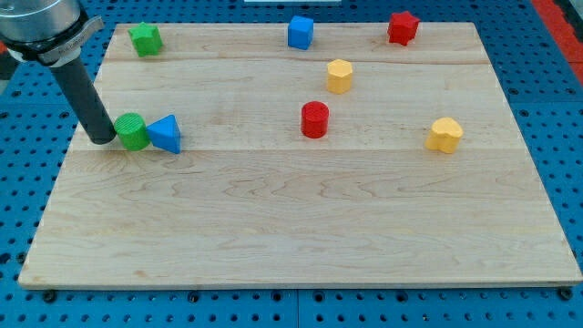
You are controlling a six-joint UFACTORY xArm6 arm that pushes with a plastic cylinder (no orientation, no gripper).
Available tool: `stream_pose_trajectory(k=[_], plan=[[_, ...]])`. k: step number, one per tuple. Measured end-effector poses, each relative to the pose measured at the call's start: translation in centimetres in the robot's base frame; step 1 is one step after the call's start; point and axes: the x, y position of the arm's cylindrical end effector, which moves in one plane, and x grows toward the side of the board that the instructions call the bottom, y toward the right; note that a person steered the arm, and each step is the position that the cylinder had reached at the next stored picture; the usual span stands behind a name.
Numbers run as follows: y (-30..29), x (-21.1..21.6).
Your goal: Move your arm towards the yellow heart
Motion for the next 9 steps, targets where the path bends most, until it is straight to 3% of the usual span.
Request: stream_pose_trajectory(k=[2,4,6,9], plan=[[0.0,0.0],[1.0,3.4],[9.5,3.4],[27.6,3.2]])
